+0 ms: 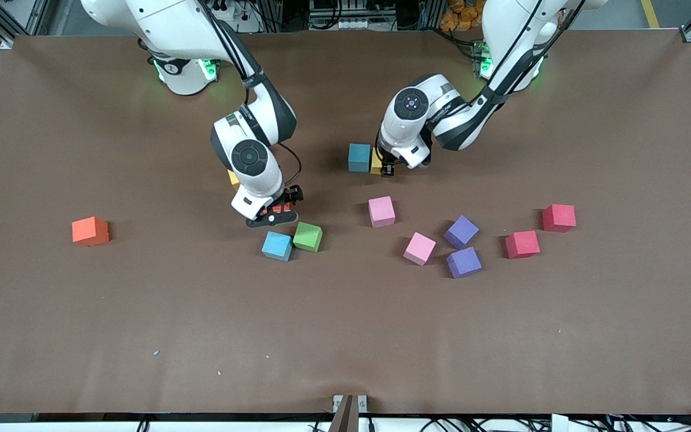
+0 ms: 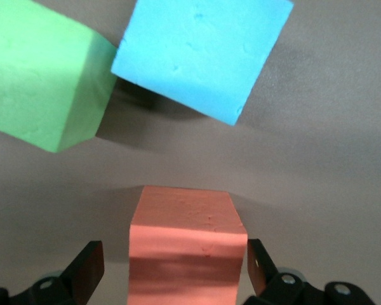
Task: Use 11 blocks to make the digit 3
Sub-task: 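Carry the orange block beside the cyan block and release it with the right gripper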
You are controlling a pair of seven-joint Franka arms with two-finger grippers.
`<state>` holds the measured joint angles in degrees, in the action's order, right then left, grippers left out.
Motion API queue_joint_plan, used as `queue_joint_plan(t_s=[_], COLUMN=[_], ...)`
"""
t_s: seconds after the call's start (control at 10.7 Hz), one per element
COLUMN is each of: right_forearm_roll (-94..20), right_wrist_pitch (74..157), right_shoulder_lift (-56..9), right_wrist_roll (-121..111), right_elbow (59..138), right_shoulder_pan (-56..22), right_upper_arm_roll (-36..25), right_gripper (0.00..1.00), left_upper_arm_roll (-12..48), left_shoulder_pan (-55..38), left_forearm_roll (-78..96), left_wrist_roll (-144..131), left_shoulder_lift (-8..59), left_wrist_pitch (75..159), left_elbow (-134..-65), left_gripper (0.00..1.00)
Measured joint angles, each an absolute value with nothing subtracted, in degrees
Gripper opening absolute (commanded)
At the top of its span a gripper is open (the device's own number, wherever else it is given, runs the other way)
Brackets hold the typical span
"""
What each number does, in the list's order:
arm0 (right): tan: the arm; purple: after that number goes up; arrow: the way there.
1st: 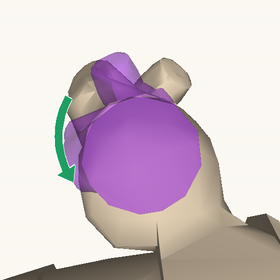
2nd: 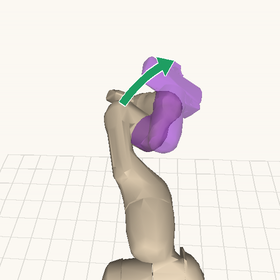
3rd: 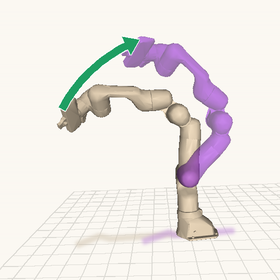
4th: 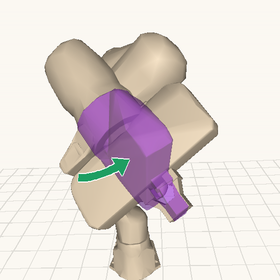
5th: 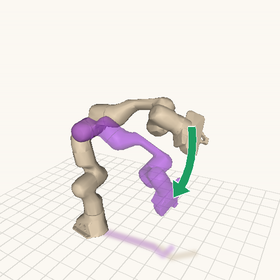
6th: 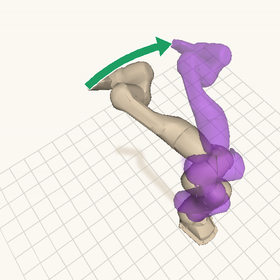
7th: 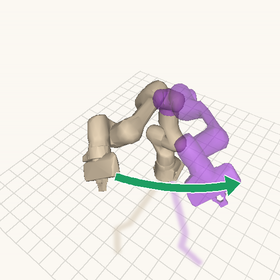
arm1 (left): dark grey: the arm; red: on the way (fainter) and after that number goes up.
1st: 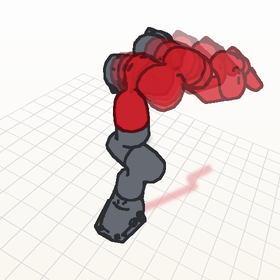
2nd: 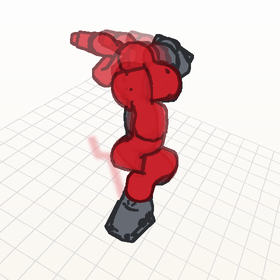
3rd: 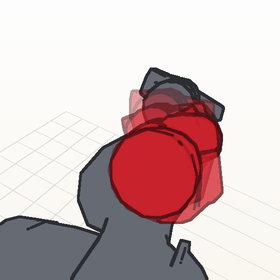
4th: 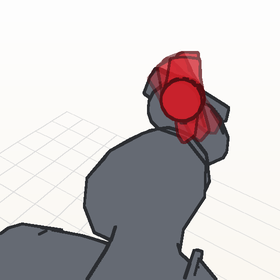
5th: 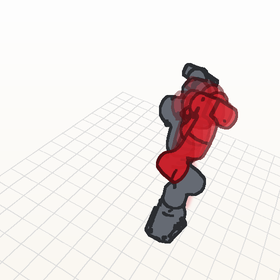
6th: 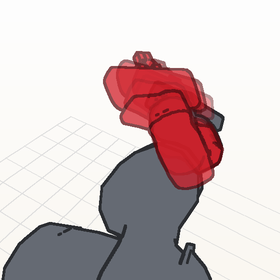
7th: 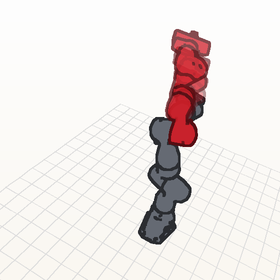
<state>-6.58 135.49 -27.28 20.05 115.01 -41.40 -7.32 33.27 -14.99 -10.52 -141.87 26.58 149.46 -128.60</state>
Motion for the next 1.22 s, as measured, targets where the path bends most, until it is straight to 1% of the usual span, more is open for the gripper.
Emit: queue_joint_plan(t_s=[0.19, 0.28, 0.37, 0.47, 0.56, 0.75, 0.84, 0.94, 1.12, 1.22], right_forearm_roll=[-6.6, -6.6, -6.6, -6.6, -6.6, -6.6, -6.6, -6.6, -6.6, -6.6], right_wrist_pitch=[135.7, 135.8, 136.1, 136.6, 136.8, 137.0, 137.0, 136.9, 136.9, 136.9], right_shoulder_lift=[-27.3, -27.3, -27.3, -27.3, -27.3, -27.3, -27.2, -27.2, -27.2, -27.2], right_wrist_roll=[20.1, 20.1, 20.0, 20.0, 20.0, 20.0, 20.0, 20.0, 19.8, 19.7], right_elbow=[115.3, 115.4, 115.5, 115.7, 115.9, 116.3, 116.2, 116.2, 116.2, 116.2], right_shoulder_pan=[-41.5, -41.5, -41.5, -41.5, -41.5, -41.5, -41.5, -41.5, -41.5, -41.8], right_upper_arm_roll=[-7.3, -7.3, -7.3, -7.4, -7.4, -7.4, -7.4, -7.4, -7.4, -7.3], right_gripper=[0.99, 0.96, 0.89, 0.79, 0.67, 0.48, 0.33, 0.21, 0.05, 0.00], left_upper_arm_roll=[33.3, 33.3, 33.3, 33.3, 33.3, 33.3, 33.3, 33.3, 33.3, 33.4], left_shoulder_pan=[-15.0, -15.0, -15.0, -15.1, -15.2, -15.4, -15.5, -15.5, -15.5, -15.5], left_forearm_roll=[-10.6, -10.6, -10.7, -10.7, -10.8, -11.2, -11.7, -12.1, -12.2, -12.2], left_wrist_roll=[-141.9, -141.9, -141.9, -141.9, -142.0, -143.3, -144.0, -144.2, -144.2, -144.3], left_shoulder_lift=[26.8, 26.9, 27.0, 27.0, 27.1, 27.2, 27.2, 27.1, 26.3, 25.2], left_wrist_pitch=[149.5, 149.5, 149.5, 149.5, 149.4, 149.4, 149.1, 148.2, 145.3, 144.3], left_elbow=[-128.3, -128.2, -128.0, -128.0, -127.9, -127.9, -127.9, -127.6, -126.6, -126.3], left_gripper=[0.00, 0.00, 0.10, 0.98, 1.00, 1.00, 1.00, 1.00, 1.00, 1.00])
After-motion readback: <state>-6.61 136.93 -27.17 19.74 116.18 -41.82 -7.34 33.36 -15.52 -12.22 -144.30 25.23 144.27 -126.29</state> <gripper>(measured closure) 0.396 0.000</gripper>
